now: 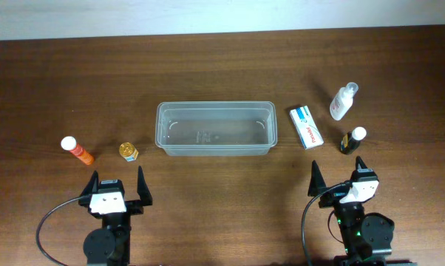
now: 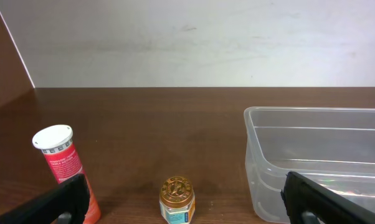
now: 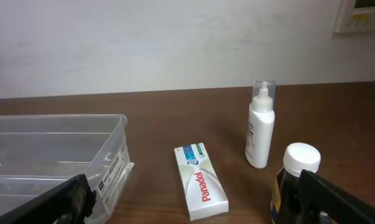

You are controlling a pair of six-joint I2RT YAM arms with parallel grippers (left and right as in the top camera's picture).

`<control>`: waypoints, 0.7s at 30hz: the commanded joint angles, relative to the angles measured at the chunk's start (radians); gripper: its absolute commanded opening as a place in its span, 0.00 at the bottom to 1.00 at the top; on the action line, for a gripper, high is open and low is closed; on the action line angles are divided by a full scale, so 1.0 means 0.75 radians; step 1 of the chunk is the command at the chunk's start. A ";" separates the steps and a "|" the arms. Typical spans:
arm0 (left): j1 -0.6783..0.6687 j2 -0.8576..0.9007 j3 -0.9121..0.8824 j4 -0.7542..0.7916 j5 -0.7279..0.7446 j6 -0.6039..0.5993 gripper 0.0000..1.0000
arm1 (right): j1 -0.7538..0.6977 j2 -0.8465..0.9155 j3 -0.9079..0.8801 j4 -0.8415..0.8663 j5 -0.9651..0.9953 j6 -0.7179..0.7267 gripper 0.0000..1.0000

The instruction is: Pack container

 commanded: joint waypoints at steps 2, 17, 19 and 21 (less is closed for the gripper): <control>0.008 -0.013 -0.011 0.004 0.014 0.026 0.99 | 0.006 -0.011 -0.006 0.014 0.023 0.001 0.98; 0.008 -0.013 -0.011 0.004 0.014 0.026 0.99 | 0.006 0.102 0.357 -0.058 -0.111 -0.001 0.98; 0.008 -0.013 -0.011 0.004 0.014 0.026 0.99 | 0.006 0.211 0.473 -0.107 -0.126 -0.002 0.98; 0.008 -0.013 -0.011 0.004 0.014 0.026 0.99 | 0.006 0.347 0.592 -0.155 -0.169 -0.025 0.98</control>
